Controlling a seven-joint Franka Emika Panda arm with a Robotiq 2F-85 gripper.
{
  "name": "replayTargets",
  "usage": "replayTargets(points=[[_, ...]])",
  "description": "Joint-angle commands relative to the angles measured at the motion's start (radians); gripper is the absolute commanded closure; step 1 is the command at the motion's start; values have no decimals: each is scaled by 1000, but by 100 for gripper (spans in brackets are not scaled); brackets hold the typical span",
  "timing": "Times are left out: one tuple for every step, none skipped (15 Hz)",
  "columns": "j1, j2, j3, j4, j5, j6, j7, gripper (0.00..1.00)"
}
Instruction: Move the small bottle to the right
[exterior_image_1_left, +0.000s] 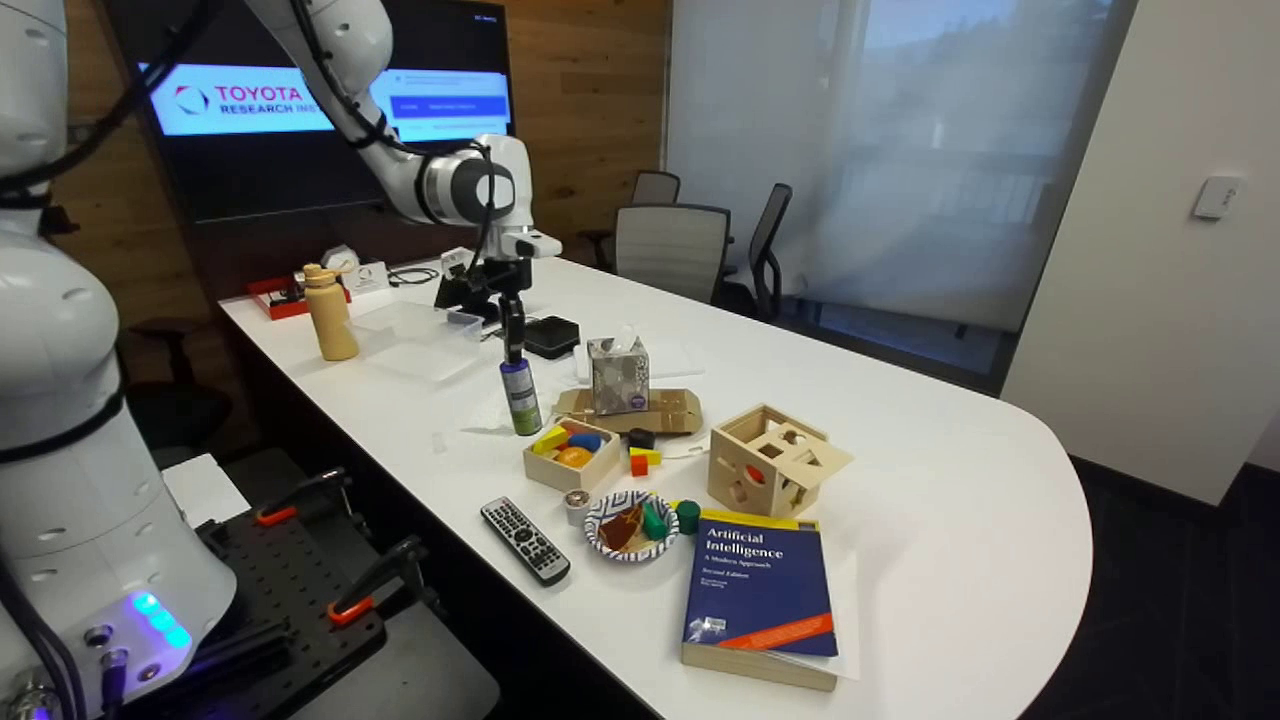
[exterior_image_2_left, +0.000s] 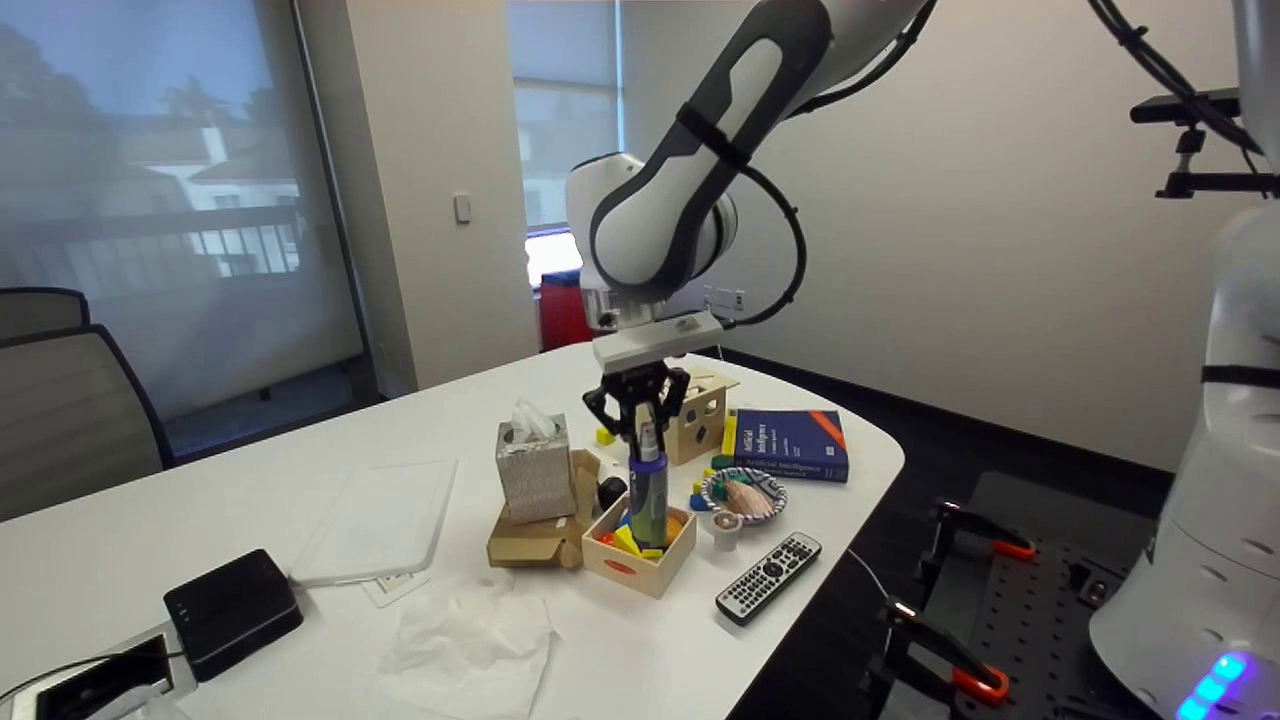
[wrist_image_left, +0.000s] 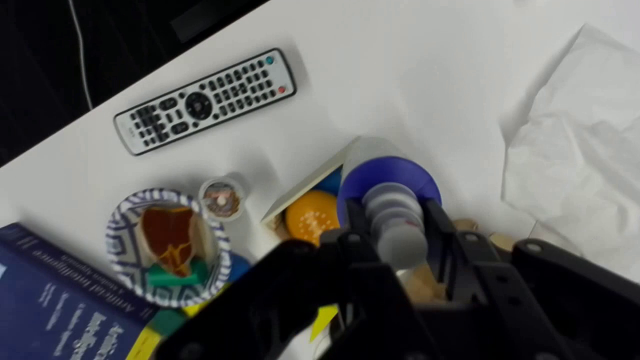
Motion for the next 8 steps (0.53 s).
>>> replayTargets(points=[[-83, -113, -37, 3, -55, -91, -43, 92], [-108, -115, -46, 18, -66, -97, -52, 92], [-139, -112, -50, 38, -58, -99, -84, 92], [-162, -105, -54, 52, -55, -91, -108, 92], [-181, -90, -62, 73, -58, -91, -117, 92], [-200, -76, -66, 88, -52, -81, -136, 92], [-215, -60, -70, 103, -54, -74, -146, 92], [-229, -39, -72, 120, -48, -65, -159, 92]])
